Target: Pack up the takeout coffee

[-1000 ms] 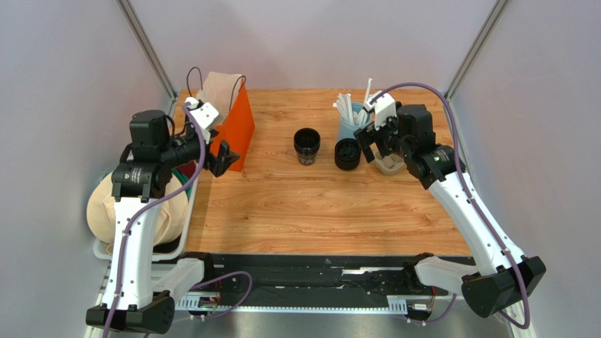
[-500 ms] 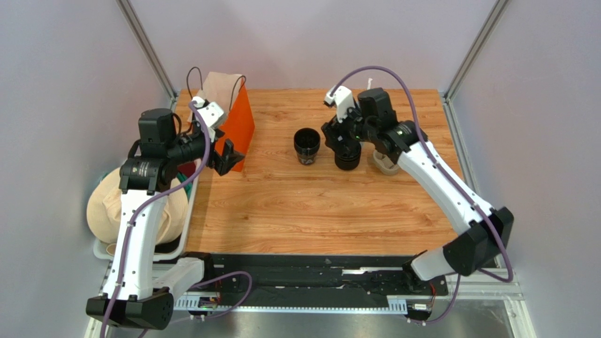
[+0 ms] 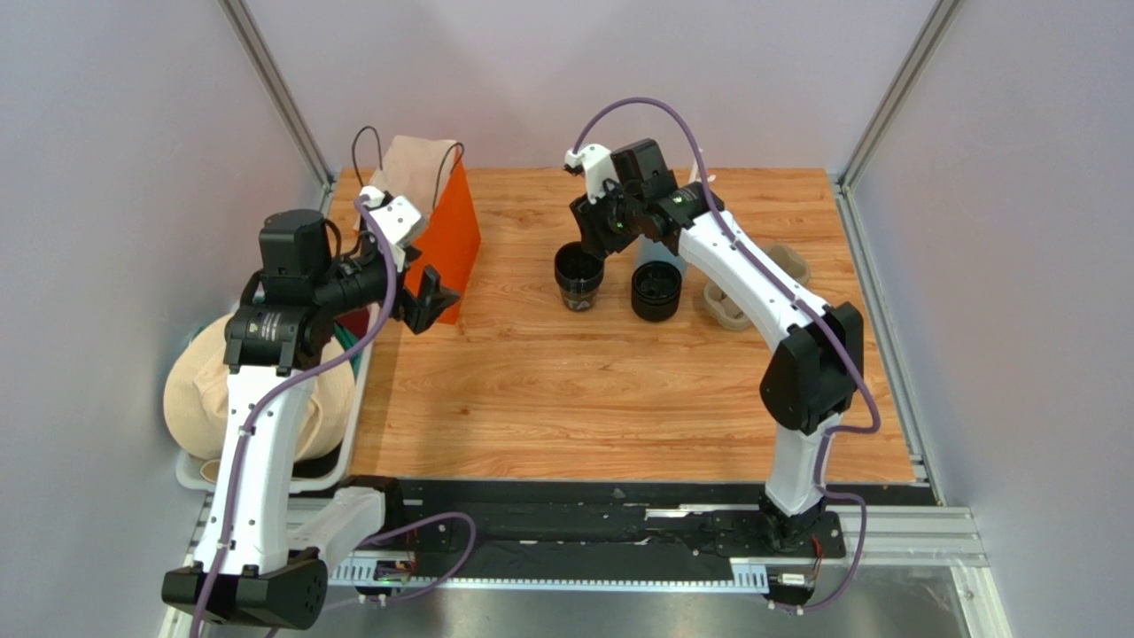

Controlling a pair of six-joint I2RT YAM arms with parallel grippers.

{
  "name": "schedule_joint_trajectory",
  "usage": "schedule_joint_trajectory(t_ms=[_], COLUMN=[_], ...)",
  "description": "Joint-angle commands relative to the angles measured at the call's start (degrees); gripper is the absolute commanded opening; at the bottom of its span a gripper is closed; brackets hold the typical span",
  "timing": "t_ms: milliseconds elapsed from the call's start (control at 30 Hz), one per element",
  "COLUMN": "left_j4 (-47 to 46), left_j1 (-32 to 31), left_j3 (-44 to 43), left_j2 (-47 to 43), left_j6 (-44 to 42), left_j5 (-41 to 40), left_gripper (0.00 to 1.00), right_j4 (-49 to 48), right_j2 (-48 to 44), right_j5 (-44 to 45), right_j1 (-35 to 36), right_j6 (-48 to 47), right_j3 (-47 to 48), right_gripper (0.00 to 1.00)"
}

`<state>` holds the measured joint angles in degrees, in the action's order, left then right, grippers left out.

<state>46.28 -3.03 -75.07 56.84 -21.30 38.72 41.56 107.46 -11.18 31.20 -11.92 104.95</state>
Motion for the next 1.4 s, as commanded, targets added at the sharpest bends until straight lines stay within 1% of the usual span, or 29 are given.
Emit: schedule_joint_trajectory(t_ms=[0,200,567,833,933,1233,1300,1367], left_j4=[-2.2,-2.3,-2.5,-2.5,-2.5,-2.6,-2.5,-2.5], left_j1=[-0.2,-0.2,-0.2,-0.2,-0.2,-0.2,-0.2,-0.2], left_j3=[0.5,0.7,0.8,0.9,0.9,1.1,1.2,1.2], left_j2=[-0.9,-1.0,-0.8,-0.6,-0.7,-0.8,-0.9,-0.9], left_j6=[0.4,0.6,0.9,1.0,1.1,1.0,1.0,1.1], left_j5=[0.9,1.4,1.8,1.7,1.7,2.1,2.0,2.0], left_gripper=[0.99,0.99,0.99,0.99,0.99,0.99,0.99,0.99], right_j4=[1.2,1.2,-0.2,-0.4,-0.4,-0.3,-0.3,-0.3], right_j2=[3.3,6.5,8.1,8.9,9.2,9.8,9.8,9.7], right_j5=[0.5,2.2,6.3,7.0,6.8,5.0,4.9,4.7], right_j1=[0.1,0.1,0.1,0.1,-0.3,-1.4,-1.6,-1.6], right_j6=[1.2,0.8,-0.5,-0.7,-0.6,0.1,0.2,0.3], right_j3=[4.7,5.0,3.4,3.2,3.2,3.0,2.9,3.0], right_gripper=[0.42,0.40,0.40,0.39,0.34,0.32,0.30,0.26])
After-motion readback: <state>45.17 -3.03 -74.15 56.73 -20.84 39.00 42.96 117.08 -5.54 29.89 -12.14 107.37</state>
